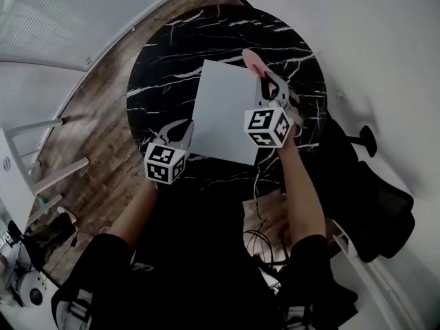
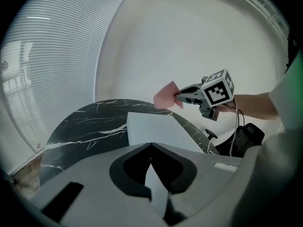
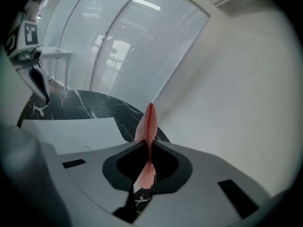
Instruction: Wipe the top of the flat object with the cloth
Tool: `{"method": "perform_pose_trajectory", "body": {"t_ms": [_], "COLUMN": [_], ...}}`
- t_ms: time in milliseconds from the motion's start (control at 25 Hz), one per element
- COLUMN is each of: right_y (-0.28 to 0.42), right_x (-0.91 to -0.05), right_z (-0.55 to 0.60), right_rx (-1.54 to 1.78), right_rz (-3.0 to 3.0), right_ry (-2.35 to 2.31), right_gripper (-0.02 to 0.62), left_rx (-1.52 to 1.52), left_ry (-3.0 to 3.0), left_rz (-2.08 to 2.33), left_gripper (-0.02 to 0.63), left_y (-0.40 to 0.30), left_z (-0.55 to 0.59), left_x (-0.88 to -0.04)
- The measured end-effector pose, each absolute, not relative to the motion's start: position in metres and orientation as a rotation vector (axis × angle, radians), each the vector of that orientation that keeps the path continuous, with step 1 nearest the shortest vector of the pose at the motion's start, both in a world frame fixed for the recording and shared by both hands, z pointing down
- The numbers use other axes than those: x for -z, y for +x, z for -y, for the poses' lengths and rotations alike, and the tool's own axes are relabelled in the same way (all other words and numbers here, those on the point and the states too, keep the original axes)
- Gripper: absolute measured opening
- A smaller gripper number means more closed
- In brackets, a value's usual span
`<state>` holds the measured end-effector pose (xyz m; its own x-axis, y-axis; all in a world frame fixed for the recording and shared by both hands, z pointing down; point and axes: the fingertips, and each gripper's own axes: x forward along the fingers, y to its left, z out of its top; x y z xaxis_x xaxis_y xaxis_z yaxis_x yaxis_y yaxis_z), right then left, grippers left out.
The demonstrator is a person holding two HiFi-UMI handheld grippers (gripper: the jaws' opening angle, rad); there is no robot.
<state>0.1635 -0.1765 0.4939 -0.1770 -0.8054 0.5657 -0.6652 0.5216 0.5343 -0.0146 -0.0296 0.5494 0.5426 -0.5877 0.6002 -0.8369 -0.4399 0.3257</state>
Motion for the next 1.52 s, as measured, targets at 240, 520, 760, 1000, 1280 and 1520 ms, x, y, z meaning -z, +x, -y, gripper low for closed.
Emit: {"method": "perform_pose_trajectory", "body": {"t_ms": [240,520,760,1000,1280,1520], "right_y": [0.141,0.135,0.137,0.134,0.125,0.118], "right_x": [-0.542,-0.61,-0.617,-0.619,-0.62,-0.62], "right_z": [0.198,0.175,0.167,0.154,0.135,0.117], "right_rx": [0.347,0.188,0.136,0.091,0.082,0.092], "right_rz": [1.791,1.735,1.738,1.764,1.789,1.802], "right_ry": [1.04,0.763,0.76,0.738,0.71,0.671], "right_gripper": [0.012,0.014,0.014,0.014,0.012,0.012], "left_rx": [-0.528,-0.528,-0.529,-0.527,-0.531,-0.535], "left_ry": [2.115,2.102,2.096,2.1,2.105,2.112], "left_rz": [1.2,1.202,1.196,1.193,1.184,1.169], "left_gripper": [-0.002,-0.002,-0.002,-0.002,-0.002,-0.002], "left_y": [-0.032,-0.036,-0.038,-0.038,-0.038,-0.035], "left_z": [0.022,0.015,0.011,0.01,0.007,0.002], "left_x": [-0.558,-0.562,-0.564,-0.563,-0.564,-0.565]}}
